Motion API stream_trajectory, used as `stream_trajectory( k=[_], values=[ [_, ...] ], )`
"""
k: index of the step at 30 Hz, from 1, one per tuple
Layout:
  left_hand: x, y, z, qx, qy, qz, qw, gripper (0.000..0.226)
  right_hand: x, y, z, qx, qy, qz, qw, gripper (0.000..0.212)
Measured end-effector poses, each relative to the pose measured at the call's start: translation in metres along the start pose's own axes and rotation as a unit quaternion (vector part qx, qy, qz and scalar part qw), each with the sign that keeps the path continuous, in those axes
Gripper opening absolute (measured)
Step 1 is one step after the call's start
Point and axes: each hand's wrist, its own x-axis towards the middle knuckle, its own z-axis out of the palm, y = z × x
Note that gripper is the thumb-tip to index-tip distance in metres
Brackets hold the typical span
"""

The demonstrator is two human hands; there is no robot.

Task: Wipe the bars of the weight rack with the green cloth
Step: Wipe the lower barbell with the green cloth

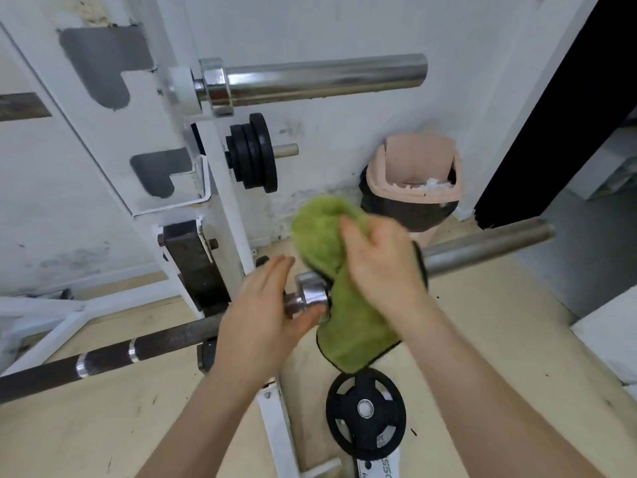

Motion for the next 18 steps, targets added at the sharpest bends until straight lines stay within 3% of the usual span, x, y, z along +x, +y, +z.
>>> stream_trajectory(
  k=[2,5,7,10,13,15,16,18],
  values=[
    [0.013,0.002,0.000,0.059,-0.086,-0.041,0.994,0.026,-0.033,0.001,0.029,-0.065,-0.070,-0.074,0.993,0.036],
    [0.009,0.004,0.006,0.059,-0.077,-0.057,0.994,0.028,-0.032,0.012,0.047,-0.146,-0.060,-0.120,0.980,0.038],
    [0.005,0.005,0.006,0.044,-0.053,-0.038,0.997,0.034,-0.010,0.019,0.046,-0.168,-0.103,-0.057,0.979,0.034],
    [0.000,0.006,0.007,0.050,-0.031,-0.016,0.998,0.065,0.033,0.032,0.039,-0.225,-0.159,0.043,0.960,0.026],
    [-0.004,0.006,0.006,0.047,-0.028,0.006,0.998,0.068,0.057,0.038,0.011,-0.304,-0.072,0.081,0.946,0.025],
    [0.003,0.008,0.001,-0.042,-0.046,-0.035,0.997,0.062,0.058,0.035,-0.009,-0.235,-0.013,0.057,0.970,0.030],
    [0.010,0.010,0.000,-0.072,-0.052,-0.059,0.994,0.062,0.052,0.029,-0.013,-0.169,-0.013,0.035,0.985,0.034],
    [0.019,0.016,0.003,-0.031,-0.093,-0.049,0.994,0.064,0.023,0.017,0.002,-0.105,-0.057,-0.007,0.993,0.036]
  ],
)
